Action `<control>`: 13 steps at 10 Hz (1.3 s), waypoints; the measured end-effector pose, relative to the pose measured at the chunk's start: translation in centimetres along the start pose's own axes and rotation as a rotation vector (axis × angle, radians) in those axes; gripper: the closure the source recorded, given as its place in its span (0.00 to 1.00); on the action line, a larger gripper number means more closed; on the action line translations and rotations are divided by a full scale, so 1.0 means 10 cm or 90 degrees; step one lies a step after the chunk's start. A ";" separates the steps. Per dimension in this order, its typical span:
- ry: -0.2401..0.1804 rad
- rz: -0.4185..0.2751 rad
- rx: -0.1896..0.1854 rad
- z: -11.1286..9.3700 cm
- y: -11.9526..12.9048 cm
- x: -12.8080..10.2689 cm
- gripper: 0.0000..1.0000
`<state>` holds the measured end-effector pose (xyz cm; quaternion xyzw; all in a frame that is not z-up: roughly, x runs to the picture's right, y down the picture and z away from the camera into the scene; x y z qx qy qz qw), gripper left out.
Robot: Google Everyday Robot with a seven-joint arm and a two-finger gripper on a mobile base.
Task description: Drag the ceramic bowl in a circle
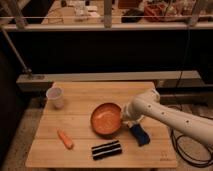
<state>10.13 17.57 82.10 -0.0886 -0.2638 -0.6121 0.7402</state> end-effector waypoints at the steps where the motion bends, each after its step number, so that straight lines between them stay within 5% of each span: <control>1: -0.004 -0.020 0.002 0.05 -0.15 -0.01 1.00; 4: -0.010 -0.080 0.026 0.27 -0.75 0.10 1.00; 7: -0.002 -0.079 0.058 0.41 -1.02 0.61 1.00; 10: 0.012 -0.025 0.079 0.44 -0.92 1.06 1.00; 13: 0.018 0.014 0.079 0.37 -0.53 1.13 1.00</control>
